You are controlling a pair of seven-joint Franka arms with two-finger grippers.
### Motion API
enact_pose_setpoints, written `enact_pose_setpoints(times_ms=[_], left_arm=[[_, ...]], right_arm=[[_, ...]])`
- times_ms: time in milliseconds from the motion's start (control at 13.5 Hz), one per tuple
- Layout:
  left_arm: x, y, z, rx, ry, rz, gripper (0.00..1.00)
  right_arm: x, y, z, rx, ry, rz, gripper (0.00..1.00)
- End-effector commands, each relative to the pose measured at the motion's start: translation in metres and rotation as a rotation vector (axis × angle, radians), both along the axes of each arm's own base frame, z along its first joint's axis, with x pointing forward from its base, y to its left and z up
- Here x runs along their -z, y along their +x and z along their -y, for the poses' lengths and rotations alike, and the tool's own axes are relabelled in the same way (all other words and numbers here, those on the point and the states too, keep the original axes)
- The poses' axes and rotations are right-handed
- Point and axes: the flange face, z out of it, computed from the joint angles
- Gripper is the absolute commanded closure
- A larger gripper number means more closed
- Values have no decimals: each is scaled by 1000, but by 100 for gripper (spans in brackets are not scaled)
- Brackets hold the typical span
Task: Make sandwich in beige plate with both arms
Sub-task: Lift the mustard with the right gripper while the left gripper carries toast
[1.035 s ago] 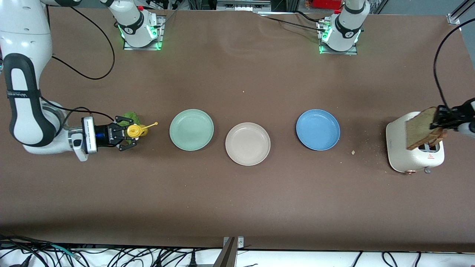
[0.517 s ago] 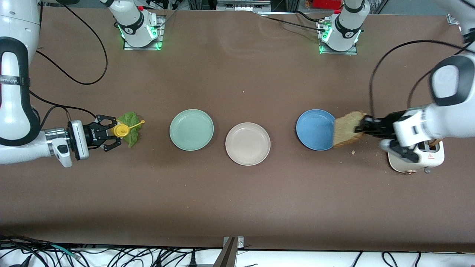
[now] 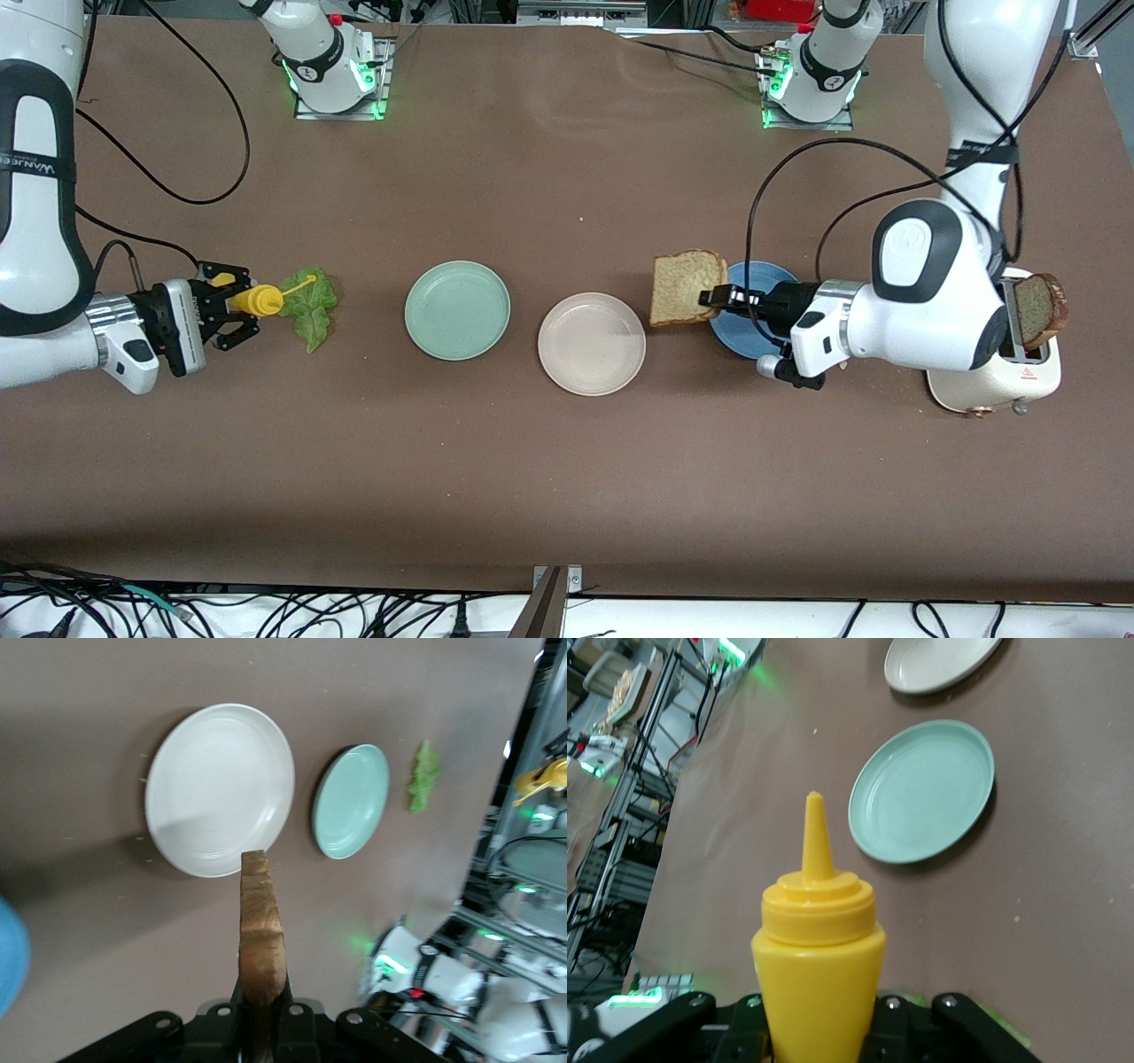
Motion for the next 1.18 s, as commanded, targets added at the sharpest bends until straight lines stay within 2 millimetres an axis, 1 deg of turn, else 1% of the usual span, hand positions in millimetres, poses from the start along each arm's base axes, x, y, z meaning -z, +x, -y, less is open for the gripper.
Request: enact_pose_setpoints(times_ms=[0, 74, 222, 296, 443, 517, 665, 813, 887, 961, 1035, 1108], left_arm=[[25, 11, 34, -2, -43, -1, 100], [35, 13, 51, 17, -46, 23, 100], [50, 16, 76, 15, -93, 80, 100], [59, 15, 87, 19, -99, 107, 100], [82, 13, 102, 14, -87, 119, 100], [91, 12, 108, 5, -89, 131, 100], [107, 8, 118, 16, -107, 145, 100], [111, 4, 129, 13, -115, 142, 100], [114, 5, 128, 2, -107, 154, 100], [123, 4, 130, 2, -100, 149, 100], [130, 3, 130, 3, -95, 141, 100], [133, 3, 129, 4, -91, 139, 100]], right_arm=[[-18, -1, -15, -15, -74, -13, 100], [-22, 1, -24, -15, -87, -7, 100], [-23, 2, -43, -28, -163, -16, 100], [-24, 2, -49, -31, -189, -21, 100], [-24, 2, -52, -38, -198, -23, 100], [-25, 2, -56, -42, -195, -18, 100], [-24, 1, -70, -53, -206, -22, 100], [-25, 1, -73, -58, -205, -21, 100], [-25, 0, -80, -67, -206, -22, 100], [-25, 0, -83, -66, -211, -22, 100], [-25, 0, -84, -61, -215, -26, 100], [-25, 0, -84, -56, -218, -29, 100]])
